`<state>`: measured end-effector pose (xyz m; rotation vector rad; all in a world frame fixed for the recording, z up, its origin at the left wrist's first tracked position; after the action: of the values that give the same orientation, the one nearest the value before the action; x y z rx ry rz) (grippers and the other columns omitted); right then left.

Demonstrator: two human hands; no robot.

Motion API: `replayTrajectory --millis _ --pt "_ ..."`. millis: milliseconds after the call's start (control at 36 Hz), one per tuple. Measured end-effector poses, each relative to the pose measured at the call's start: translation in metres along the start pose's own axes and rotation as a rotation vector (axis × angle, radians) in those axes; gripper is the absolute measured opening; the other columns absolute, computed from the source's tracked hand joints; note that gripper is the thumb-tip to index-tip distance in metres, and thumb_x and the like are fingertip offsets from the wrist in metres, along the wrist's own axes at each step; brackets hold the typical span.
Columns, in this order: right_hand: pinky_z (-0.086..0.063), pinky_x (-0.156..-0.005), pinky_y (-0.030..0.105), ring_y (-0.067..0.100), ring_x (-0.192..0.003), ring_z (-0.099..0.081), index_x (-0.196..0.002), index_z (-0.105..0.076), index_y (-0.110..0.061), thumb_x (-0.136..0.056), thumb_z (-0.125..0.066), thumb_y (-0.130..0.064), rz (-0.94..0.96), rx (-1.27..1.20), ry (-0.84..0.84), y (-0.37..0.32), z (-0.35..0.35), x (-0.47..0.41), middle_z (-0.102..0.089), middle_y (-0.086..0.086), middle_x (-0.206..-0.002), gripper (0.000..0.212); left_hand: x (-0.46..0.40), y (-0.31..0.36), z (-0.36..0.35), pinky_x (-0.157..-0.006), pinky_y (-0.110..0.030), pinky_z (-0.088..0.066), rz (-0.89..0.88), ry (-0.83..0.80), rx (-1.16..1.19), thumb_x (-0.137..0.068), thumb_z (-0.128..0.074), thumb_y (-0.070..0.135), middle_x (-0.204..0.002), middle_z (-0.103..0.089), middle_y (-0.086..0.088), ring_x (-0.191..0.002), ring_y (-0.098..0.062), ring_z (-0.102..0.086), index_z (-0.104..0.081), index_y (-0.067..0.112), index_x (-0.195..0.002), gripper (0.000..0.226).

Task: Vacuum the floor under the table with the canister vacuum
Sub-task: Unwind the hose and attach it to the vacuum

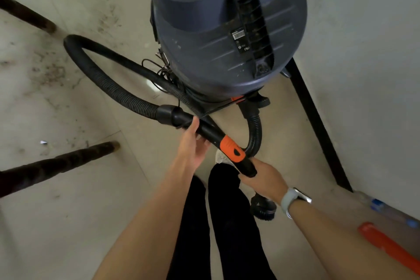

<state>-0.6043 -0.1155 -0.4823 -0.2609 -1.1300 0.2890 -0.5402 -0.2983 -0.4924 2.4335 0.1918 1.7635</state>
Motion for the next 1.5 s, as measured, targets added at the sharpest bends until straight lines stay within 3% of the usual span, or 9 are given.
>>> replayTrajectory --millis 194,444,611,722,889,1028,1111,1389,1500 --pt "-0.044 -0.083 0.016 0.008 -0.094 -0.06 -0.13 -0.049 -0.007 -0.093 -0.058 -0.012 -0.02 -0.562 -0.058 -0.03 0.005 -0.006 -0.062 0.006 -0.11 0.039 0.005 -0.003 0.022 -0.09 -0.043 -0.051 -0.14 0.118 -0.494 -0.091 -0.061 0.007 -0.098 -0.058 -0.009 -0.092 -0.024 -0.06 -0.042 0.01 -0.119 0.034" --pt "-0.04 -0.098 0.039 0.02 -0.118 -0.052 -0.112 -0.058 -0.01 -0.1 -0.044 -0.026 -0.162 -1.155 -0.261 -0.124 -0.023 -0.029 -0.06 0.008 -0.123 0.025 0.044 0.034 0.049 -0.069 -0.021 -0.031 -0.379 0.111 -1.278 -0.091 -0.056 0.001 -0.107 -0.043 -0.01 -0.098 -0.023 -0.047 -0.027 0.001 -0.136 0.053" --pt "-0.043 -0.089 0.031 0.018 -0.092 -0.059 -0.092 -0.053 -0.015 -0.1 -0.037 -0.011 -0.122 -1.369 -0.29 -0.193 -0.029 -0.029 -0.066 0.004 -0.092 0.019 0.053 0.066 0.083 -0.08 -0.032 -0.038 -0.318 0.21 -1.477 -0.088 -0.059 0.004 -0.112 -0.049 -0.013 -0.108 -0.032 -0.052 -0.03 0.004 -0.136 0.056" --pt "-0.04 -0.098 0.036 0.031 -0.119 -0.052 -0.093 -0.052 -0.005 -0.1 -0.026 -0.001 -0.105 -1.491 -0.306 -0.223 -0.029 -0.024 -0.059 0.018 -0.117 0.027 0.056 0.061 0.108 -0.085 -0.039 -0.045 -0.229 0.212 -1.537 -0.084 -0.057 0.004 -0.11 -0.05 -0.013 -0.106 -0.035 -0.054 -0.029 0.008 -0.135 0.058" --pt "-0.034 -0.107 0.037 0.022 -0.123 -0.049 -0.125 -0.048 0.004 -0.1 -0.034 -0.006 -0.036 -1.126 -0.149 -0.238 -0.018 -0.036 -0.053 0.012 -0.13 0.03 0.085 0.049 0.154 -0.08 -0.039 -0.047 -0.152 0.199 -1.564 -0.083 -0.055 0.004 -0.104 -0.052 -0.01 -0.097 -0.032 -0.057 -0.033 0.015 -0.129 0.052" --pt "-0.044 -0.059 0.021 0.011 -0.065 -0.049 -0.091 -0.056 -0.011 -0.095 -0.045 -0.005 -0.046 -0.624 -0.111 -0.229 -0.047 -0.029 -0.051 0.001 -0.073 0.013 0.118 0.051 0.176 -0.084 -0.035 -0.045 -0.14 0.123 -1.561 -0.086 -0.056 0.005 -0.117 -0.056 -0.013 -0.104 -0.03 -0.056 -0.032 0.016 -0.136 0.057" --pt "-0.045 -0.097 0.04 0.022 -0.101 -0.057 -0.129 -0.047 -0.007 -0.099 -0.047 -0.018 -0.122 -0.688 -0.236 -0.232 -0.077 -0.024 -0.059 0.007 -0.113 0.032 0.136 0.05 0.183 -0.081 -0.031 -0.042 -0.097 0.052 -1.583 -0.088 -0.056 0.005 -0.118 -0.056 -0.014 -0.106 -0.03 -0.056 -0.034 0.014 -0.134 0.053" --pt "-0.053 -0.072 0.041 0.025 -0.091 -0.06 -0.133 -0.039 -0.001 -0.093 -0.058 -0.013 -0.165 -0.869 -0.178 -0.247 -0.098 -0.014 -0.058 0.012 -0.107 0.046 0.161 0.068 0.219 -0.067 -0.024 -0.042 -0.024 -0.071 -1.629 -0.09 -0.059 0.011 -0.104 -0.057 -0.006 -0.091 -0.023 -0.055 -0.036 0.016 -0.13 0.046" --pt "-0.053 -0.083 0.048 0.029 -0.1 -0.06 -0.127 -0.043 -0.004 -0.091 -0.062 -0.016 -0.128 -0.9 -0.13 -0.247 -0.1 -0.012 -0.058 0.013 -0.115 0.043 0.153 0.057 0.206 -0.075 -0.026 -0.05 0.034 -0.194 -1.215 -0.089 -0.066 0.019 -0.098 -0.058 -0.003 -0.083 -0.016 -0.059 -0.043 0.012 -0.128 0.046"
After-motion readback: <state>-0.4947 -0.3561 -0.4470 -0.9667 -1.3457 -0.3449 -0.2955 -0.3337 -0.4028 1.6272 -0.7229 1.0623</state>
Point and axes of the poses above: each hand's wrist, its own x-axis away from the middle knuckle, its own z-axis out of the back of the hand, y = z × x, the point moved 8 cm from there along -x, towards the middle knuckle
